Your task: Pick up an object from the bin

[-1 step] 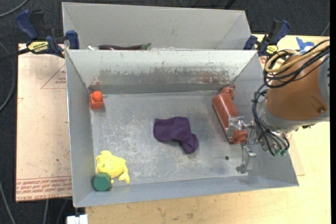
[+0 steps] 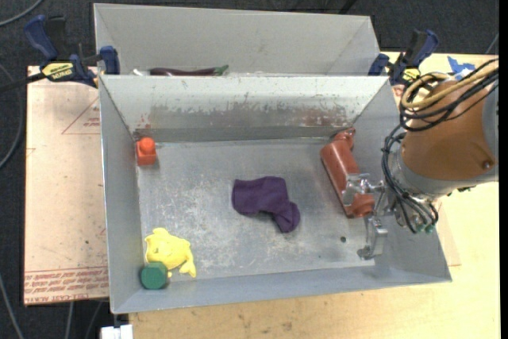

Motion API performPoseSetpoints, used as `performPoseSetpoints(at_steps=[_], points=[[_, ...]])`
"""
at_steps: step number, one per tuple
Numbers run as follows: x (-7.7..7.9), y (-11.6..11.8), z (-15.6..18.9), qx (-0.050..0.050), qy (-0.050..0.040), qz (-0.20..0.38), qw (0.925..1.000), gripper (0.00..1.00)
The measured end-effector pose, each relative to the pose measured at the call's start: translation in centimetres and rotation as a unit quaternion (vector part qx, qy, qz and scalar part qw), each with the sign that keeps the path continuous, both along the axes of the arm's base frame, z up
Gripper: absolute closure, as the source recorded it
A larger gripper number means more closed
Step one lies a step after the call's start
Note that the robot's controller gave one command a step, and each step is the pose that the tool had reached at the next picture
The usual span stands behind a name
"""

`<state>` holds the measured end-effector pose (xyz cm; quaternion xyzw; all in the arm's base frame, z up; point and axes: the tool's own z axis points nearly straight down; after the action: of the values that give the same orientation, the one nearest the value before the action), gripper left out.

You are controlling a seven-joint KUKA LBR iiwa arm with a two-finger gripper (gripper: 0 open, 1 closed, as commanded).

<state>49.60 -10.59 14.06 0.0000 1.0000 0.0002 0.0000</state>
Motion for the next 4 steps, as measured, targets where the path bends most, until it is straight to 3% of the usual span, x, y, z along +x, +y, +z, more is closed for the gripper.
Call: performPoseSetpoints(at_steps=[3,4], points=[[5.4,10.0,-1.9,0.0,-0.0002,0.034,0.9994,0.0],[8.6,10.6,-3.8,0.001,-0.0037,0.092,0.9957,0.0]])
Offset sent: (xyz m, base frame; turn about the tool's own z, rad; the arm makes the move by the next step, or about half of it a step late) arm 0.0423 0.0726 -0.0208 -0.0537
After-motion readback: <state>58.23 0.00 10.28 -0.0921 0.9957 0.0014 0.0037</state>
